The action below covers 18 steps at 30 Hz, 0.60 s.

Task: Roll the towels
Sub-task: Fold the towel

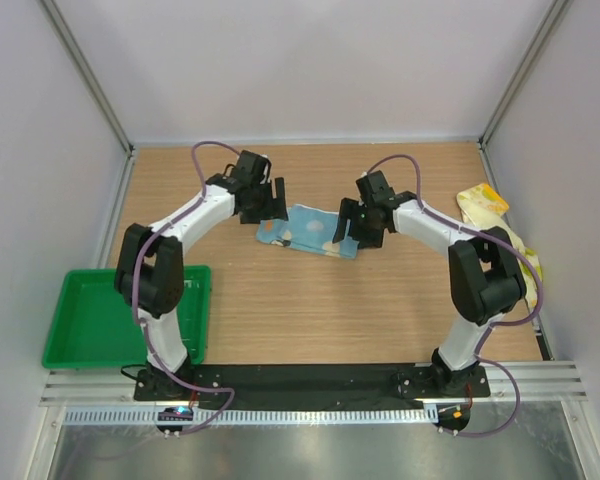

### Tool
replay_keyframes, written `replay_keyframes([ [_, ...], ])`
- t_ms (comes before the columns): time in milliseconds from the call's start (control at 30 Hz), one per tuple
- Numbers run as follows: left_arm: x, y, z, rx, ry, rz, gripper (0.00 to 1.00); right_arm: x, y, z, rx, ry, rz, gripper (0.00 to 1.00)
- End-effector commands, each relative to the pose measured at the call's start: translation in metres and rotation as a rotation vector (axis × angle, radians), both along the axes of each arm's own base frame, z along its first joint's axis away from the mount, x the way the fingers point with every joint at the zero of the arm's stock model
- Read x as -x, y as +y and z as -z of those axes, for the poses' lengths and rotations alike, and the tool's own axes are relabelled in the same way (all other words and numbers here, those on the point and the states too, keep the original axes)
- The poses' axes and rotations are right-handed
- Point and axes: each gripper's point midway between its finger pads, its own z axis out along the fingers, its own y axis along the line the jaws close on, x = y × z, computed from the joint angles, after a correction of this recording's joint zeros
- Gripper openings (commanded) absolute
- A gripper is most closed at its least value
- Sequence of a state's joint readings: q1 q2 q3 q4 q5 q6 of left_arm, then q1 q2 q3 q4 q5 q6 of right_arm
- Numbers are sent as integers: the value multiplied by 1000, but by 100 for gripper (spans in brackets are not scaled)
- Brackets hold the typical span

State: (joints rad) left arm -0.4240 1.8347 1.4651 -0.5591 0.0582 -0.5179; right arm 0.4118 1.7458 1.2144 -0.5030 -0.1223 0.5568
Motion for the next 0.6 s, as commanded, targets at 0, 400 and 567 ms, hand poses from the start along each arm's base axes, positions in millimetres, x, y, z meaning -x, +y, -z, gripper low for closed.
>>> replay_keyframes([
  [0,-8,-8,0,34,10,-19,76,-2,5,-1,-7,-20,-23,75],
  [400,-9,-25,34,57,68,2,70,10,-10,36,82,57,-19,59],
  [567,-9,-30,39,59,78,12,66,10,-11,43,90,70,-22,52],
])
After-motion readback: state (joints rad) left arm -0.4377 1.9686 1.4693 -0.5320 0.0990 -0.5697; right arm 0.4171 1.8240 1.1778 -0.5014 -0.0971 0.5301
